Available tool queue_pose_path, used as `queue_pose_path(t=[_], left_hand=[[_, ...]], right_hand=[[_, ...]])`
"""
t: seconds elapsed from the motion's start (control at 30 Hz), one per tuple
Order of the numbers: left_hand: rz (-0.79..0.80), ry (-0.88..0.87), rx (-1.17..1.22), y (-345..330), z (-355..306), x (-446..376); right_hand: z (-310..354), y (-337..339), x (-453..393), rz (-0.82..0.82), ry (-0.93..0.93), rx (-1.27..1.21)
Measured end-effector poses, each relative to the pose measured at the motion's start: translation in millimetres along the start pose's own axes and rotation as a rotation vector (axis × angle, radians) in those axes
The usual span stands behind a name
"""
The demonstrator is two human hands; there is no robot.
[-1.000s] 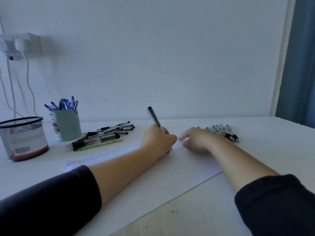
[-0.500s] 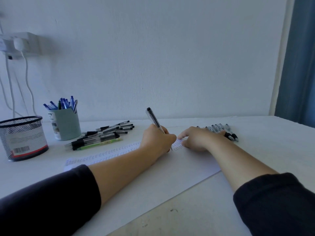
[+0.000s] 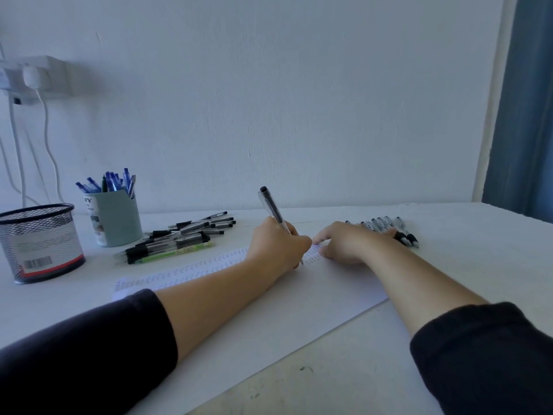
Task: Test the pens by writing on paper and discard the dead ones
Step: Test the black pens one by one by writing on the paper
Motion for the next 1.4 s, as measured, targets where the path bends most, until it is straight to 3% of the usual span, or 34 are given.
queue_pose_path(t=[1.17,1.23,1.4], left_hand=[[0.008,-0.017,-0.003,-2.0,-0.5,1.7],[-0.007,-0.015,0.049,0.2,0.3,1.3],[-0.109,0.069,0.435,20.9,5.6,-3.9]], right_hand=[[-0.9,-1.2,-3.8,0.012,-0.022,0.002],[-0.8,-1.2,-3.7,0.014,-0.022,0.006],[-1.5,-0.4,-0.3,0.004,0.008,-0.006]])
Point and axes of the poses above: each hand's wrist, its own x-axis away from the middle knuckle, its own y-axis out of the back of the hand, z = x × y, the point moved 5 cm from there along -x, towards the middle knuckle, and after that the axes turned 4 degrees about x, right-handed, at the moved point
